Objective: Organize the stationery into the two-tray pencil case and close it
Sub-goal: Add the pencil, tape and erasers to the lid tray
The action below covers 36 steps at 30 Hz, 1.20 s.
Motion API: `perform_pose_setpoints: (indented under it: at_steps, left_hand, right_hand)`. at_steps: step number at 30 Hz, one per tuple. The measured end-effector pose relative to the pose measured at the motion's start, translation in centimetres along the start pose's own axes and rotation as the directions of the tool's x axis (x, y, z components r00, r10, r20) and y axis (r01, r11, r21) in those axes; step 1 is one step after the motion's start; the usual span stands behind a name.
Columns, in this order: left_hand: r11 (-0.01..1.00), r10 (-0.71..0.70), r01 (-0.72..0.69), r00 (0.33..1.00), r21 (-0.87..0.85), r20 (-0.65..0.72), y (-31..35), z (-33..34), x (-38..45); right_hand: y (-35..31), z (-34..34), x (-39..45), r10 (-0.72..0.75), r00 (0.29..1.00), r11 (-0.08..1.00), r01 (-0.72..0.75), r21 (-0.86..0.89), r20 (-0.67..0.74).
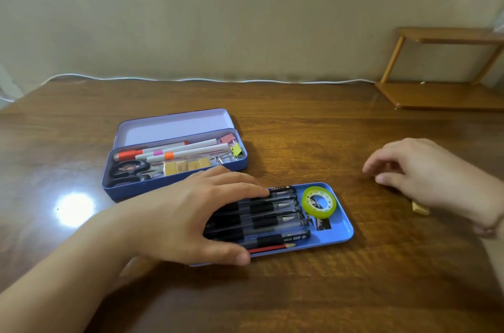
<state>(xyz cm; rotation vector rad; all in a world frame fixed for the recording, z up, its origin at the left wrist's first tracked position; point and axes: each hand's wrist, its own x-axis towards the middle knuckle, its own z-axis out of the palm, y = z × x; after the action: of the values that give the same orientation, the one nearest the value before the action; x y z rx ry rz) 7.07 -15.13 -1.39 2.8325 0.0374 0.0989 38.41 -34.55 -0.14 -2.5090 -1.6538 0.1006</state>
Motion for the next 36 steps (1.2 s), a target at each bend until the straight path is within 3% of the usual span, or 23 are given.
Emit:
perform_pose_setpoints:
  at_steps: [3, 8, 12, 14, 24, 29, 32, 36]
  left_hand:
    - [1.000, -0.009, 0.009, 1.000, 0.008, 0.001, -0.1, 0.1, 0.0]
    - [1.000, -0.006, 0.006, 1.000, 0.020, 0.003, -0.2, 0.1, 0.0]
    - [1.000, 0.000, 0.000, 1.000, 0.020, 0.003, -0.2, 0.0, 0.0]
    - [1.000, 0.005, -0.005, 1.000, 0.022, 0.003, -0.2, -0.1, 0.0]
    - [0.999, 0.007, -0.007, 1.000, 0.034, 0.005, 0.0, -0.1, -0.1]
    - [1.000, 0.010, -0.011, 1.000, 0.029, 0.010, -0.1, -0.1, -0.2]
    - [1.000, 0.008, -0.008, 1.000, 0.019, 0.004, -0.1, -0.1, -0.1]
    - [1.000, -0.001, 0.001, 1.000, 0.009, 0.000, -0.3, -0.1, -0.2]
  right_hand:
    - [-1.0, 0.8, 0.3, -0.009, 0.996, 0.999, 0.012, 0.040, -0.085]
    - [-0.6, -0.4, 0.1, -0.057, 0.995, 0.989, 0.067, 0.131, -0.084]
    - [1.4, -1.9, -0.9, -0.003, 0.990, 0.999, -0.003, 0.048, 0.142]
    - [1.5, -1.6, -0.9, 0.025, 0.982, 0.998, -0.035, 0.050, 0.189]
    - [0.3, -0.2, 0.3, -0.028, 0.999, 0.990, 0.033, 0.140, -0.041]
    - [-0.1, -1.0, -0.3, -0.051, 0.996, 0.989, 0.041, 0.143, 0.067]
    - [-1.2, -1.0, -0.4, -0.101, 0.995, 0.985, 0.098, 0.138, 0.011]
    - [-4.1, -2.1, -1.9, -0.269, 0.962, 0.914, 0.267, 0.305, -0.039]
